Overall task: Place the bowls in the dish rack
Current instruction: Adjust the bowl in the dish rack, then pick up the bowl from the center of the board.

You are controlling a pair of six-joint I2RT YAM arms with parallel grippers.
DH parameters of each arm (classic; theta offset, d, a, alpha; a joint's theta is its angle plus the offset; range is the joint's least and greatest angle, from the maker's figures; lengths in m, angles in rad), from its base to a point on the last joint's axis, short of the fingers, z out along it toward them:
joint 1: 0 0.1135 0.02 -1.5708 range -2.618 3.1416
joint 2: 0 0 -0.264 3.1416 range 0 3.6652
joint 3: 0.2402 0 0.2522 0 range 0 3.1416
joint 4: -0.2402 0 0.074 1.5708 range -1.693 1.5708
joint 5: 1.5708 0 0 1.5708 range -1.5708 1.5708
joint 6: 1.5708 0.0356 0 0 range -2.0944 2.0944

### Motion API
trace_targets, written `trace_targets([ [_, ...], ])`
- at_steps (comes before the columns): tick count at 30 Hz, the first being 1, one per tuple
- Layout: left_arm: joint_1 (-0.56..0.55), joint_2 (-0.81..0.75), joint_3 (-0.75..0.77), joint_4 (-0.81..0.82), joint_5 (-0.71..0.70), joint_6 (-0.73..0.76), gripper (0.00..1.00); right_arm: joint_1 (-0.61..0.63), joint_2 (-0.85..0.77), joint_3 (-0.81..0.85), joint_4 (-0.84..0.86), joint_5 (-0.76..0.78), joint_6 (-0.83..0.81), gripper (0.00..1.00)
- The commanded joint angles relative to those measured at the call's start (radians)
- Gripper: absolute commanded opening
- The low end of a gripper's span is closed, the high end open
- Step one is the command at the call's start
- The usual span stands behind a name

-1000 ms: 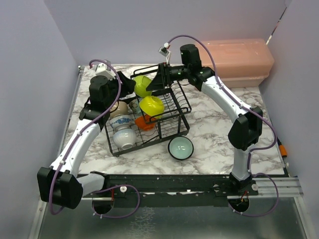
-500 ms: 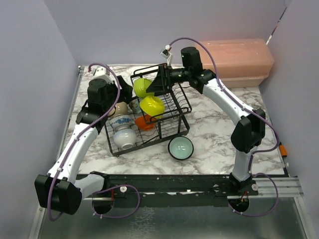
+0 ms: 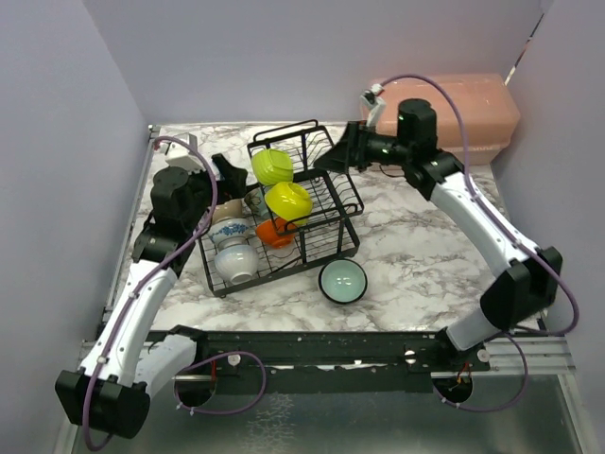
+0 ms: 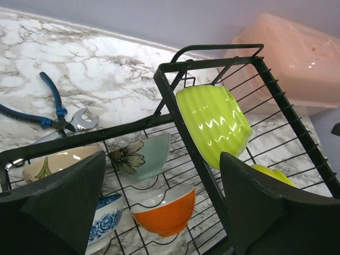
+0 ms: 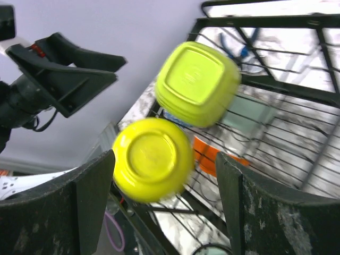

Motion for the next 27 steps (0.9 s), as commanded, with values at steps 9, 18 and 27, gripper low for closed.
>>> trace_targets([
  [9, -0.002, -0.254, -0.220, -0.074, -0.049, -0.060, 0.92, -0.203, -0.536, -0.519, -0.108, 0.336, 0.008, 0.80],
  [18, -0.003, -0.343, -0.362, -0.166, 0.021, -0.189, 0.91, -0.203, -0.690, -0.891, -0.224, 0.223, 0.096, 0.78],
  [27, -0.002, -0.340, -0.426, -0.168, 0.187, -0.243, 0.76, -0.203, -0.614, -1.015, -0.169, 0.043, 0.069, 0.72],
])
